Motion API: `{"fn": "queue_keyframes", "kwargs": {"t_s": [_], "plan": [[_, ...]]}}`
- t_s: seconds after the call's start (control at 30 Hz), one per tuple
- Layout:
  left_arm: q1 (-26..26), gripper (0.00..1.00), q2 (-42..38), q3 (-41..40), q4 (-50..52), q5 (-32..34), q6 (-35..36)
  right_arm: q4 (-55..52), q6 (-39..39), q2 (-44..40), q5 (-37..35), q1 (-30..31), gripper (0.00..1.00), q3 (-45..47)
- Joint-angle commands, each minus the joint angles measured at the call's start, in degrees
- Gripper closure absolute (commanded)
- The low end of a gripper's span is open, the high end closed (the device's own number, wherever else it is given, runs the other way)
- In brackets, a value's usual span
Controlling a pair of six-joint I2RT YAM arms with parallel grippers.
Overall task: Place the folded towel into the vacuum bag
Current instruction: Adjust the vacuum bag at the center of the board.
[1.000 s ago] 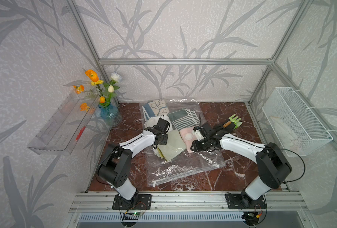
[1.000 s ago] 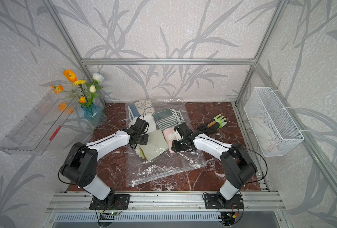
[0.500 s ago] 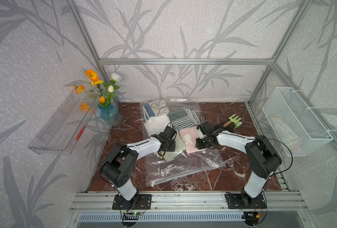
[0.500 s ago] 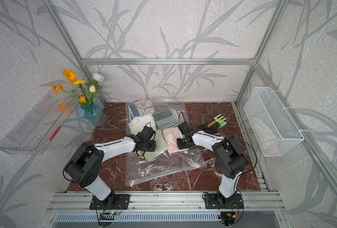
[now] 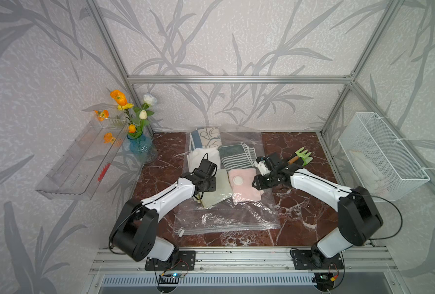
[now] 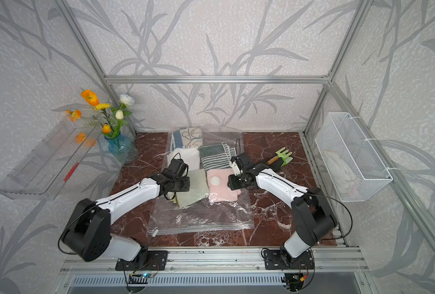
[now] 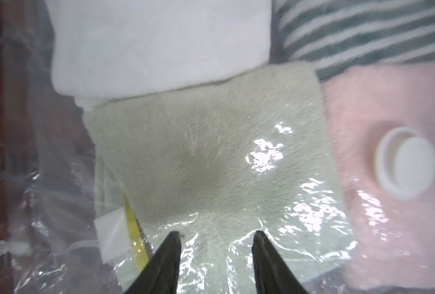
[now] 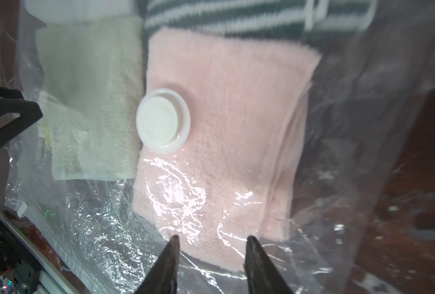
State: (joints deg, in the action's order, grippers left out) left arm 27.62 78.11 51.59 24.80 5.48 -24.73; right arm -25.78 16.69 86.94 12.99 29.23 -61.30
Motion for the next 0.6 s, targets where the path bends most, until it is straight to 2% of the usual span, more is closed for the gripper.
{"fn": "queue_keyframes", "kwargs": {"t_s": [0.0, 0.03, 0.07, 0.1, 0.17, 0.23, 0.33, 0.37, 0.43, 0.5, 0.57], "plan": [[0.0, 0.24, -12.1, -4.5, -6.5, 5.2, 3.4, 9.3, -5.8, -10.5, -4.8, -1.6, 0.22, 6.3], [-0.1, 0.14, -16.4, -8.6, -12.4, 6.7, 5.8, 15.8, -7.0, -13.5, -9.4, -1.8, 0.08, 11.0], [0.0, 0.05, -19.6, -12.5, -18.6, 7.5, 9.4, 22.4, -10.0, -15.5, -12.9, -2.2, 0.0, 15.1], [0.0, 0.0, -22.9, -17.5, -26.5, 9.6, 12.7, 29.8, -15.1, -17.3, -16.6, -2.6, 0.0, 19.6], [-0.2, 0.0, -26.4, -23.8, -36.9, 17.4, 16.4, 41.8, -21.0, -18.4, -24.1, -4.7, 0.0, 26.2], [-1.3, 0.0, -25.7, -26.7, -42.5, 29.2, 15.1, 46.7, -17.3, -17.2, -27.7, -12.0, 0.01, 29.2], [-3.8, 0.0, -21.2, -26.2, -41.6, 36.3, 16.0, 48.9, -11.3, -13.8, -29.2, -21.8, 0.0, 32.4], [-4.4, 0.0, -19.4, -25.9, -41.1, 38.9, 16.2, 51.0, -10.9, -12.2, -29.2, -23.5, 0.01, 33.5], [-6.2, 0.0, -14.9, -26.5, -46.4, 43.1, 18.0, 56.1, -10.5, -7.7, -28.2, -25.4, 0.01, 34.9], [-8.2, 0.01, -12.6, -25.4, -46.8, 41.5, 20.3, 60.0, -12.9, -4.2, -25.4, -25.5, 0.01, 33.8], [-10.6, 0.0, -11.1, -24.9, -47.7, 40.2, 20.8, 55.3, -14.5, -3.9, -23.3, -25.6, 0.01, 30.9]]}}
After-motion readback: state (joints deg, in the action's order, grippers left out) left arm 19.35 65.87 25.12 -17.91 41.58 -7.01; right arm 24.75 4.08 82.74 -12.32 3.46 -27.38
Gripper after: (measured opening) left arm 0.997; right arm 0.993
